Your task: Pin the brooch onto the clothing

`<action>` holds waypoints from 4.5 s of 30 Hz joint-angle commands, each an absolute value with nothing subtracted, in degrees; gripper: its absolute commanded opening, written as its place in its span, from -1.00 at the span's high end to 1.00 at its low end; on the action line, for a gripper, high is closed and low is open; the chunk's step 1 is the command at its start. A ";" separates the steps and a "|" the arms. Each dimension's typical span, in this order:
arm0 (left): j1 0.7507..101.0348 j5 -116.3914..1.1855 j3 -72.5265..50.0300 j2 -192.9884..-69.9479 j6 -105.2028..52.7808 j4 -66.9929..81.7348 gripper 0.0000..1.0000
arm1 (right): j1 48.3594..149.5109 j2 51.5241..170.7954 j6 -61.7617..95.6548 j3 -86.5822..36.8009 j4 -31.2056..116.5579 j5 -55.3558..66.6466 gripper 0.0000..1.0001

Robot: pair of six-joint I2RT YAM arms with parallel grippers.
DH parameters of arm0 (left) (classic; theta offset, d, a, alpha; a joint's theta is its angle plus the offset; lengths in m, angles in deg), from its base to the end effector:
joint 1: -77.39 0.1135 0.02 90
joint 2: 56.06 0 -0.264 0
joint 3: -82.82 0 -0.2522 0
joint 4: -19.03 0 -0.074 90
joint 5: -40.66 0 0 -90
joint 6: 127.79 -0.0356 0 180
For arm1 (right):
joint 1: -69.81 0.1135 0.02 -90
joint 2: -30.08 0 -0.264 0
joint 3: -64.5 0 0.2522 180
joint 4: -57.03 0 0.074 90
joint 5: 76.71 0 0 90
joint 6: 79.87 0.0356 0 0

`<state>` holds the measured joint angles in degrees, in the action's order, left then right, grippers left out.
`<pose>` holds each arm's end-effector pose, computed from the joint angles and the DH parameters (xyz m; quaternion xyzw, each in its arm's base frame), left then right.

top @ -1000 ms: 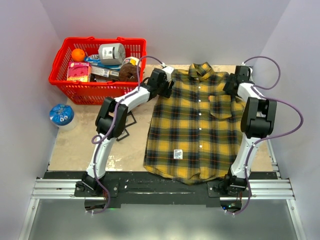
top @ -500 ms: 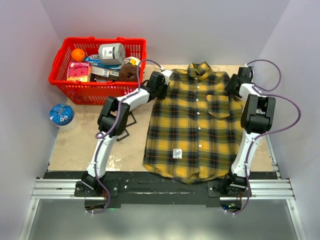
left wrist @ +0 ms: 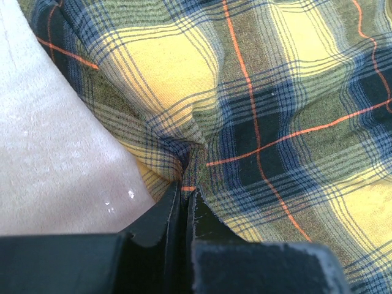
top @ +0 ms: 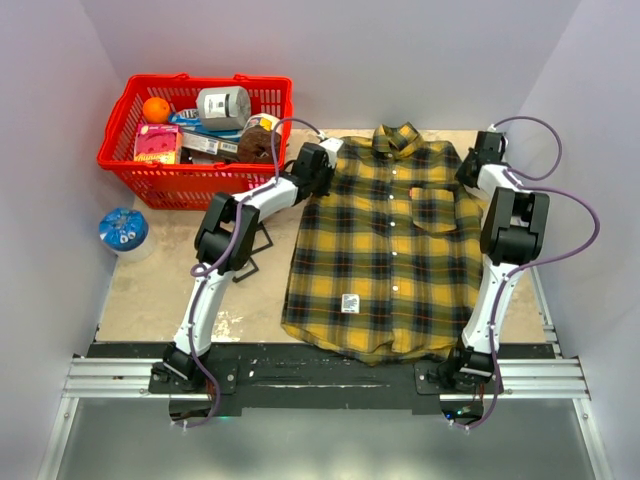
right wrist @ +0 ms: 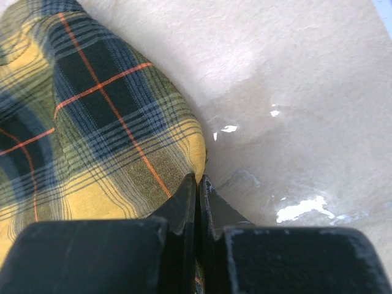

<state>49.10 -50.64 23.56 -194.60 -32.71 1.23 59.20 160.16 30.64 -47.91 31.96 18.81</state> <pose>0.4814 -0.2600 0.1474 0.1840 0.8701 -0.1409 0.4349 0.5013 -0.0974 0.1647 0.2641 0.8764 -0.0094 0.4027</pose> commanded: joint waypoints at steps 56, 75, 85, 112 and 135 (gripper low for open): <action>52.86 -58.47 -12.04 -129.37 -40.95 -5.45 -0.99 | 60.84 129.85 30.08 -15.35 41.51 27.35 -0.34; 55.07 -48.46 -26.38 -124.53 -41.40 -9.32 -0.96 | 98.53 100.83 36.06 -3.74 39.06 28.23 -0.45; 54.72 -38.63 -24.88 -134.80 -40.78 -14.50 -0.62 | 104.52 98.11 38.70 -3.66 40.46 28.58 -0.41; 61.40 -45.21 -27.78 -144.04 -36.39 -9.76 -0.40 | 104.44 81.41 38.70 -1.55 34.13 33.41 -0.45; 61.22 -41.96 -38.76 -132.44 -24.62 -0.81 -0.58 | 104.52 81.32 38.43 -2.26 34.40 32.63 -0.47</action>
